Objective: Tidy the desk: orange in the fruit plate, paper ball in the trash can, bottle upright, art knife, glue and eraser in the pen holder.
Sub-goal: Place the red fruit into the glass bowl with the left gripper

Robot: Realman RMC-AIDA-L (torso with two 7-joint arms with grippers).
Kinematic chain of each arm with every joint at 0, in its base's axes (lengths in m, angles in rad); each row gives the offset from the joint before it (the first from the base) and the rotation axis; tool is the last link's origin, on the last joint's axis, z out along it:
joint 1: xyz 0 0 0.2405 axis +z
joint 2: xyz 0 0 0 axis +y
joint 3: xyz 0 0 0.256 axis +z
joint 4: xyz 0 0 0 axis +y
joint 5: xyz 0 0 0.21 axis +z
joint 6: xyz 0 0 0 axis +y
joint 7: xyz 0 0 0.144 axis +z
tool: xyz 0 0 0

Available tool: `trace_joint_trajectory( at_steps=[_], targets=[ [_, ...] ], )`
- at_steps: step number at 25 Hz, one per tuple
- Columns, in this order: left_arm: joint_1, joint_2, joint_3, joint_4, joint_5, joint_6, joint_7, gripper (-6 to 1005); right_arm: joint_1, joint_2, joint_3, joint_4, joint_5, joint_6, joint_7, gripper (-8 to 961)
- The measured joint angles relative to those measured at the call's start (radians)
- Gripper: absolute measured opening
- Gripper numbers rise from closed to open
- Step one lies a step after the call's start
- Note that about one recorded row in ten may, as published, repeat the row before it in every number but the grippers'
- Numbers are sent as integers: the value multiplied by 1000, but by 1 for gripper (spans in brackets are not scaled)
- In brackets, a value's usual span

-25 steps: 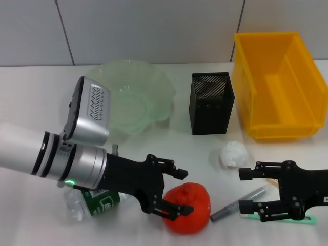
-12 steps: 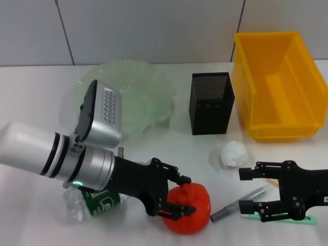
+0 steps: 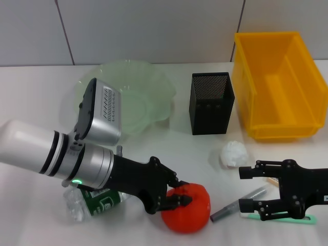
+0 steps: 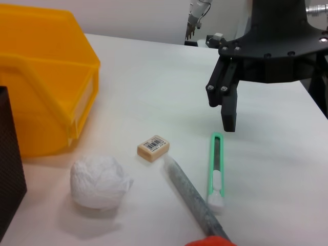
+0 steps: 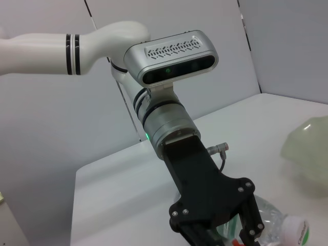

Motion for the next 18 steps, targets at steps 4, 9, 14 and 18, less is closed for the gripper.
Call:
trace_joint_trajectory(
  at_steps=[4,9,14,18],
  targets=[
    [4,1,-27,18,-8,11,-27,313,-1,0,2,0,0,0,-1,763],
    [46,4,-148,93,-21,108,-44,248,-1,0,-4,0,0,1,-1,761],
    [80,7,-264,151,-39,154,-48,193,-3,-1,-4,0,0,1,-1,759],
    [90,6,-365,164,-98,151,-42,149,-4,-1,-4,0,0,1,-1,757]
  ],
)
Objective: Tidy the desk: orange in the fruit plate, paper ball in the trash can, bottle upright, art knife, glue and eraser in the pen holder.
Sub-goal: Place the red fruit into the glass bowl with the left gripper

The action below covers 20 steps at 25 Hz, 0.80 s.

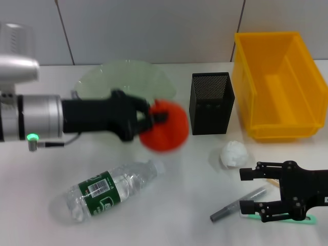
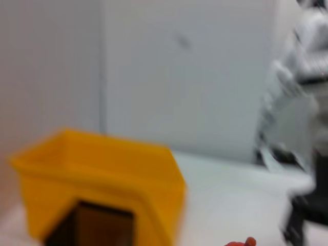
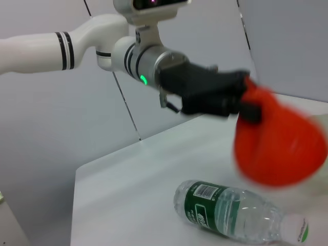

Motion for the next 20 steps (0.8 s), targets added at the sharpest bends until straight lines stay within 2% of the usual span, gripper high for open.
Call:
trace_joint_trajectory(
  at_steps=[1,3,6,7,9,15,20],
  targets=[
    [7,-3,-28,-13,-56,-46,29,141,0,-1,0,0,-2,-3,0,756],
    [11,-4,-33,-19,-77,-70,44,126,0,-1,1,0,-4,-6,0,756],
    [19,-6,-34,-92,-233,-235,137,105,0,-2,3,0,-8,-10,0,754],
    [19,-6,-34,-92,-233,-235,137,98,0,-2,3,0,-8,-10,0,754],
    [13,-6,-33,-138,-293,-322,187,89,0,-2,2,0,-8,-11,0,753],
    [-34,-10,-23,-225,-320,-506,271,76,1,-2,0,0,-9,-11,0,750],
    [-55,-12,-22,-264,-322,-562,288,66,1,-2,0,1,-9,-11,-3,748]
  ],
)
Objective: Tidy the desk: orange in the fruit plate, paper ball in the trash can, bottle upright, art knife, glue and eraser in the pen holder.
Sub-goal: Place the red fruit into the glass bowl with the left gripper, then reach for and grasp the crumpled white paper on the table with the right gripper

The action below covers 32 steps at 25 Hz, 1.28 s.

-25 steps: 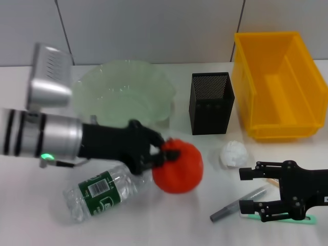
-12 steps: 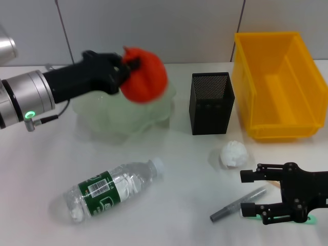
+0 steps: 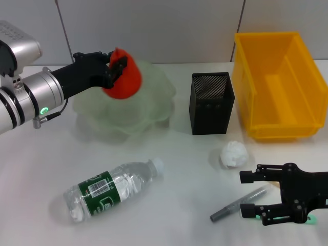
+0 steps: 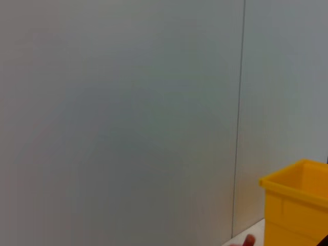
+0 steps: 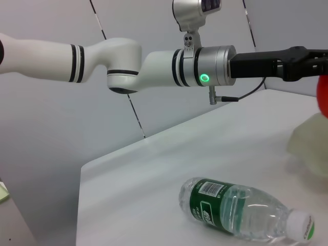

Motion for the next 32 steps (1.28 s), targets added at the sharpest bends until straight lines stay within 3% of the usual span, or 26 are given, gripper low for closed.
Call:
trace_joint_trajectory(
  at_steps=[4,12,14,15,16,18,21,22,24,27,32],
  targets=[
    [-4,0,0,-2,-1,-9,0,147,0,0,0,1,0,2,-3,746],
    [-10,1,-2,-2,-11,-2,-16,534,5,1,0,3,0,8,-6,743],
    [-4,5,-2,3,-31,40,-42,573,6,2,2,3,0,9,-6,742],
    [2,7,-2,9,-41,76,-60,593,7,2,3,3,0,10,-7,742],
    [29,14,-1,53,-45,202,-129,613,7,3,8,1,0,10,-7,741],
    [44,17,-1,78,-39,250,-156,652,7,3,9,1,1,11,-7,740],
    [119,34,0,205,11,479,-285,711,10,3,9,-1,5,11,-8,739],
    [119,34,0,205,11,479,-285,730,10,3,9,-1,5,11,-8,739],
    [150,56,0,211,48,660,-319,750,12,3,9,-8,6,12,-8,738],
    [158,61,1,203,84,727,-323,748,13,2,10,-10,6,12,-8,737],
    [175,50,1,190,278,830,-288,746,19,0,11,-11,5,12,-8,734]
  ],
)
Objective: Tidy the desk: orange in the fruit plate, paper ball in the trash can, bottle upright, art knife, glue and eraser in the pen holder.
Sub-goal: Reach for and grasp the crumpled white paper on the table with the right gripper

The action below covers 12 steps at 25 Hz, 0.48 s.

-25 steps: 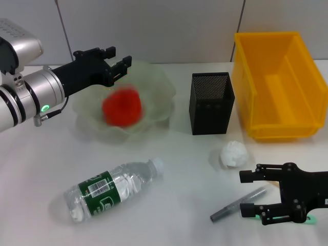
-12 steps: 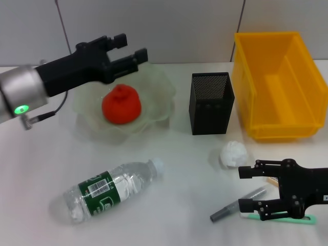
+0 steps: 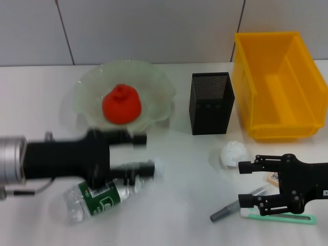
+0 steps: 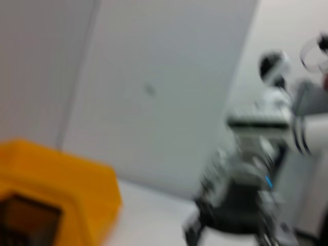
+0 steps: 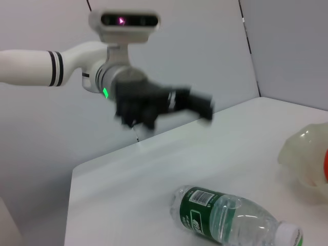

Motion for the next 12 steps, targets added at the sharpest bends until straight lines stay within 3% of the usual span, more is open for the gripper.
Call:
trace_joint_trajectory(
  at_steps=[6,10,12],
  targets=[
    [2,-13,-1,-21,70,15,42,744,6,2,-1,-31,18,-4,29,732],
    [3,-17,-3,-24,79,14,52,742,50,16,-59,-263,20,-29,265,730],
    [4,-24,-7,-36,82,10,89,742,137,2,-133,-436,-97,-51,525,729]
  ],
)
